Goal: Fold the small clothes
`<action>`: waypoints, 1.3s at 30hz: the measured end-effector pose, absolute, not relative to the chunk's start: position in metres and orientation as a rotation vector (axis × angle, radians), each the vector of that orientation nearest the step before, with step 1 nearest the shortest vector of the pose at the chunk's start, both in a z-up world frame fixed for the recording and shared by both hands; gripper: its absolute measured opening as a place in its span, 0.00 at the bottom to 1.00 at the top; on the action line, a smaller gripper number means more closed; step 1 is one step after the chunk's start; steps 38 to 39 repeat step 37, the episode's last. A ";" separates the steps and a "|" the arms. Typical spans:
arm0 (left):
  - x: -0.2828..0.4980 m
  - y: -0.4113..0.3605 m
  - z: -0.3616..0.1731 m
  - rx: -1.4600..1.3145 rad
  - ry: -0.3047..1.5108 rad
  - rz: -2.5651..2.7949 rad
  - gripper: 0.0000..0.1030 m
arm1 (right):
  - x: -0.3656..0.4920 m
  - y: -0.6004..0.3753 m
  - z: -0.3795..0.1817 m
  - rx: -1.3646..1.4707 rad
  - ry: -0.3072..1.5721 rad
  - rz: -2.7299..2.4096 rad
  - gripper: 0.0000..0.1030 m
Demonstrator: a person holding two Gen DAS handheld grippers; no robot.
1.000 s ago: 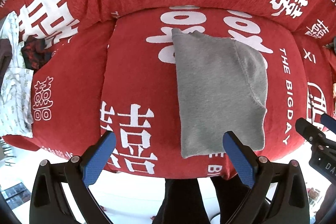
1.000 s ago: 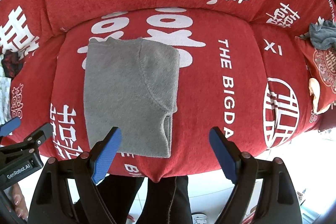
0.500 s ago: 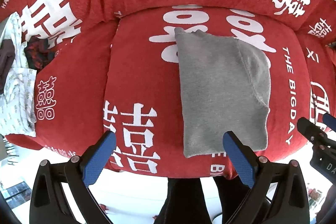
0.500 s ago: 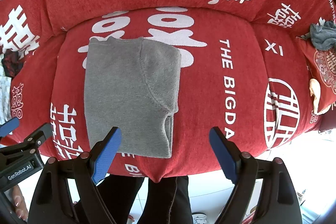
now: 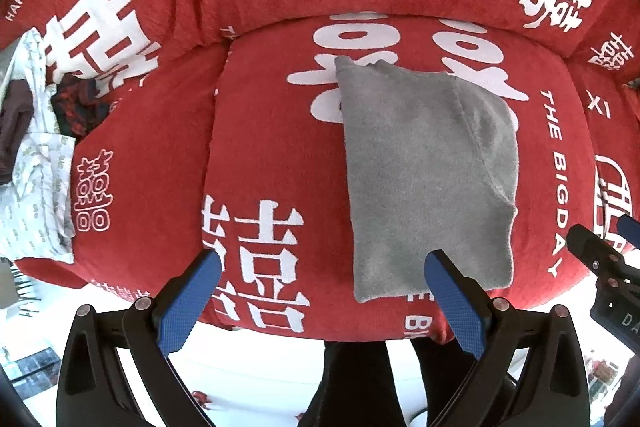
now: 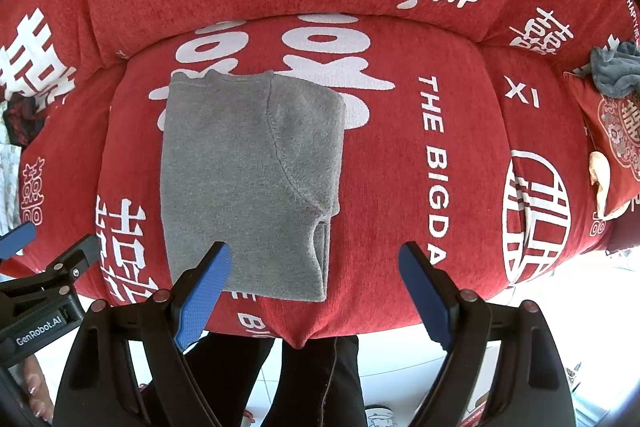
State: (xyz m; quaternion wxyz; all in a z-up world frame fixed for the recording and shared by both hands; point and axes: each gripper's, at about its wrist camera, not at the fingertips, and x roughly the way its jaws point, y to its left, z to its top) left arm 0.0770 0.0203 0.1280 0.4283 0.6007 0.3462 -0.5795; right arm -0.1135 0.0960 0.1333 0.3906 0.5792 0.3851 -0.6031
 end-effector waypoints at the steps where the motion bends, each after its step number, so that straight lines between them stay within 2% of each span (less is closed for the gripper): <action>1: 0.077 0.020 0.129 1.499 0.866 -1.448 0.99 | -0.114 0.096 0.133 1.472 0.979 -1.532 0.85; 25: 0.075 0.024 0.131 1.477 0.871 -1.457 0.99 | -0.111 0.096 0.135 1.473 0.977 -1.529 0.85; 39: 0.077 0.025 0.132 1.439 0.939 -1.469 0.99 | -0.109 0.098 0.134 1.473 0.975 -1.532 0.85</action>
